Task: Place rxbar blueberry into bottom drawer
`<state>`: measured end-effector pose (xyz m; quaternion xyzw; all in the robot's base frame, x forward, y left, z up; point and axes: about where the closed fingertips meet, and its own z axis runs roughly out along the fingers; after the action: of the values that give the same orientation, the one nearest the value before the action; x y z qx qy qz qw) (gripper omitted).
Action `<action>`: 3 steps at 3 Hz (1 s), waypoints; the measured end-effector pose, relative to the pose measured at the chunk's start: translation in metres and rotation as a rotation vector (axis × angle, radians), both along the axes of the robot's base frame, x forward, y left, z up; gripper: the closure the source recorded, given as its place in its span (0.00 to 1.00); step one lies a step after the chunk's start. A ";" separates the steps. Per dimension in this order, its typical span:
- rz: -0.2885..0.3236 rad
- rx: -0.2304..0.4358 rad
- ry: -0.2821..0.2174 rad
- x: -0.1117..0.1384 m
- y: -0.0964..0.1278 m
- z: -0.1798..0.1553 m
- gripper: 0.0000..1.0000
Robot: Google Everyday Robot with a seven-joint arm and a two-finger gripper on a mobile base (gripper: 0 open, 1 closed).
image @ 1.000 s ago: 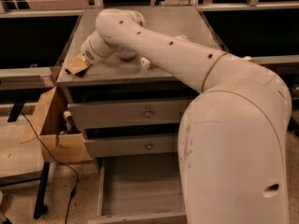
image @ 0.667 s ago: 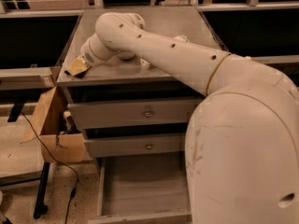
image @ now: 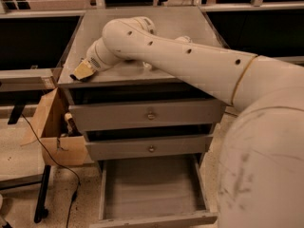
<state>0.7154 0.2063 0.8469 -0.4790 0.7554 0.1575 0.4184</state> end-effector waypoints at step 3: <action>0.003 -0.054 0.008 -0.083 -0.065 0.048 1.00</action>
Offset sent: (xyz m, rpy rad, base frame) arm -0.0900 -0.0768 0.0618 -0.0845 0.0064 0.0343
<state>0.6321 0.1413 0.8953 -0.4906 0.7604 0.1393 0.4021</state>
